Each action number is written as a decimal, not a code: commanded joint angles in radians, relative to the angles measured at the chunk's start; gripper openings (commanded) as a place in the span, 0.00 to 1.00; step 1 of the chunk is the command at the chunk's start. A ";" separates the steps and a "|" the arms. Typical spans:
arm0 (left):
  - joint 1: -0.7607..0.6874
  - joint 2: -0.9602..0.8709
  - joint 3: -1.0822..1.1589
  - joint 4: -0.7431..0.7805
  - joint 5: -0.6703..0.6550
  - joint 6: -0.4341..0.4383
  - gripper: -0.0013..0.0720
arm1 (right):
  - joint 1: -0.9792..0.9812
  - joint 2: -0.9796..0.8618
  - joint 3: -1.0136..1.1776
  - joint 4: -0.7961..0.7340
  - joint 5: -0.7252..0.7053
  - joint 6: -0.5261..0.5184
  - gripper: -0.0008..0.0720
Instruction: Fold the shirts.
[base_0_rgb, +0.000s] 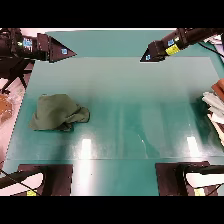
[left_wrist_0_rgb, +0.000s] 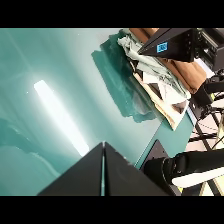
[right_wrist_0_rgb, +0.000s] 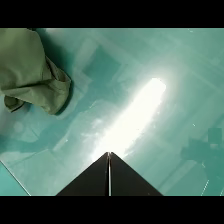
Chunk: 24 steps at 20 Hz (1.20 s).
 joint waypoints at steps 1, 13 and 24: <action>0.000 0.000 0.001 0.000 0.000 0.000 0.06 | 0.001 -0.001 0.001 0.000 0.000 0.000 0.05; 0.000 0.000 0.001 0.000 0.000 0.000 0.06 | 0.001 -0.001 0.001 0.000 0.000 0.000 0.05; 0.027 0.000 0.004 0.343 -0.091 -0.089 0.57 | 0.002 -0.001 0.001 0.001 0.002 0.002 0.05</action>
